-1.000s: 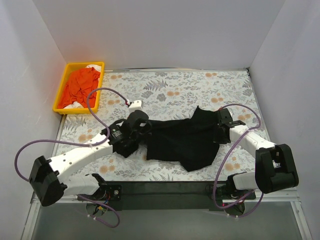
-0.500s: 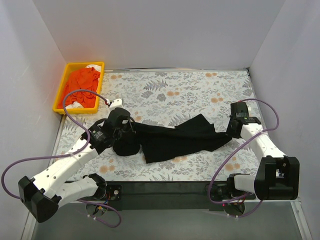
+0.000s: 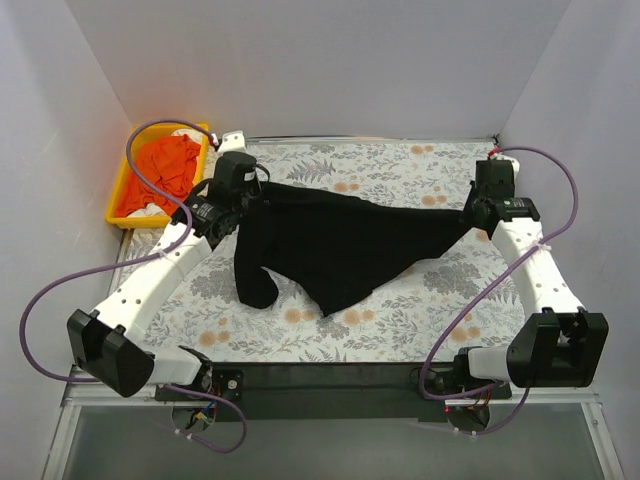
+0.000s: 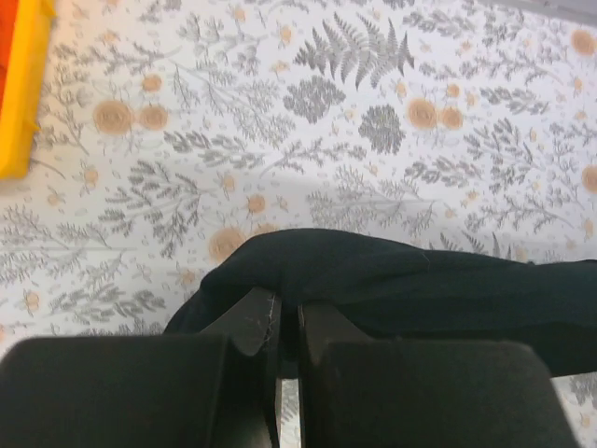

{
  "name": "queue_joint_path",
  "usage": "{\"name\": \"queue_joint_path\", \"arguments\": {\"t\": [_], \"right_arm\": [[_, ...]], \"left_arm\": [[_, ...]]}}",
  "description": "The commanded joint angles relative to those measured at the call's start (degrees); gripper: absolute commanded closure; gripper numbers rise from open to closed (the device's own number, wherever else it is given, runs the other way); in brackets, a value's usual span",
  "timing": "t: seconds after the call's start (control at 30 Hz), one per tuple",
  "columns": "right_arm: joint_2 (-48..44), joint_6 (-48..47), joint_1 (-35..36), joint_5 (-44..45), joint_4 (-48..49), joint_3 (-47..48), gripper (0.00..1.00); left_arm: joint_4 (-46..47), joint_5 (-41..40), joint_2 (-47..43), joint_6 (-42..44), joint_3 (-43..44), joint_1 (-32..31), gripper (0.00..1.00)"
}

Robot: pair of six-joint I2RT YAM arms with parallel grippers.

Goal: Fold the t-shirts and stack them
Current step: Flatten the tshirt out

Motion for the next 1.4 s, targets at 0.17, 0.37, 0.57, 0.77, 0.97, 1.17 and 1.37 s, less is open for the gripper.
{"name": "queue_joint_path", "arguments": {"t": [0.17, 0.37, 0.57, 0.77, 0.97, 1.17, 1.37], "right_arm": [[-3.7, -5.4, -0.6, 4.3, 0.5, 7.6, 0.99], [-12.5, -11.6, -0.5, 7.2, 0.6, 13.3, 0.99], [-15.6, -18.0, -0.6, 10.4, 0.8, 26.2, 0.99], [-12.6, -24.1, 0.9, 5.4, 0.9, 37.5, 0.99], [-6.3, -25.9, 1.1, 1.2, 2.0, 35.3, 0.99], [6.8, -25.1, 1.1, -1.3, 8.7, 32.5, 0.96], [23.5, -20.1, 1.2, -1.2, 10.4, 38.9, 0.59]], "left_arm": [[1.7, 3.5, -6.0, 3.0, 2.7, 1.8, 1.0], [-0.5, 6.7, -19.3, 4.2, 3.7, 1.8, 1.0], [-3.5, 13.7, -22.1, 3.4, 13.2, 1.8, 1.0], [-2.5, 12.0, -21.7, 3.0, 15.4, 1.7, 1.0], [-3.1, 9.3, -15.6, 0.9, 10.0, 1.8, 1.0], [9.5, 9.3, -3.1, 4.4, 0.7, 8.5, 1.0], [19.9, 13.2, 15.0, 1.9, 4.9, 16.3, 0.79]]}}
